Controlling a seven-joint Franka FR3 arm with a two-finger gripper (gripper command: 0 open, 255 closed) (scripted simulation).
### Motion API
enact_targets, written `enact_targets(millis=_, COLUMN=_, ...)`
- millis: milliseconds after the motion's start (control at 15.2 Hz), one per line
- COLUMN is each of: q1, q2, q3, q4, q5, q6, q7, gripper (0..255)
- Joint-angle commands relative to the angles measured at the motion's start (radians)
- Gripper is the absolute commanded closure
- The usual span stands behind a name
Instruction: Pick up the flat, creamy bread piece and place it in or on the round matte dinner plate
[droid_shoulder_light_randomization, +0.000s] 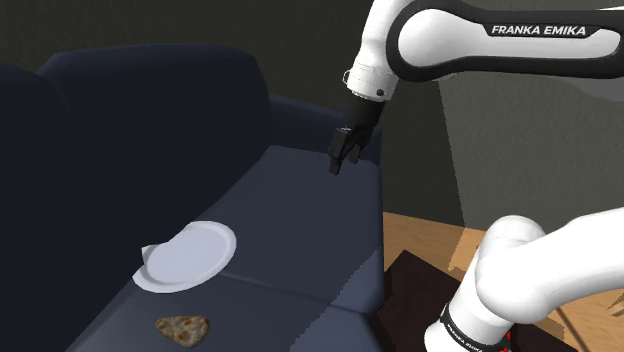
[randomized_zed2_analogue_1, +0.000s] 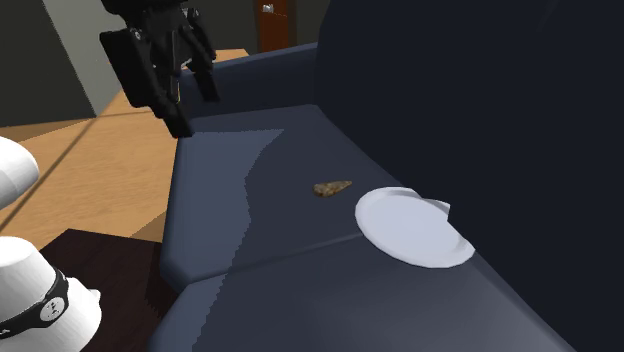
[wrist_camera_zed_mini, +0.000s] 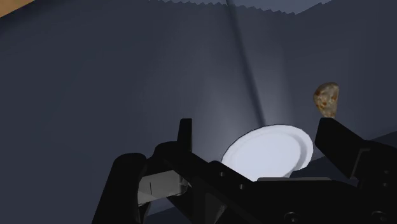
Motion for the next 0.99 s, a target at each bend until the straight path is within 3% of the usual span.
enact_targets(millis=0, q1=0.011, q2=0.048, q3=0.029, q4=-0.001, q5=0.013, q6=0.049, q7=0.014, gripper=0)
enact_targets(millis=528, q1=0.048, q2=0.255, q3=0.15, q4=-0.001, q5=0.045, q6=0.25, q7=0.072, gripper=0)
enact_targets(millis=924, q1=0.065, q2=0.445, q3=0.239, q4=0.046, q5=0.026, q6=0.388, q7=0.131, gripper=0)
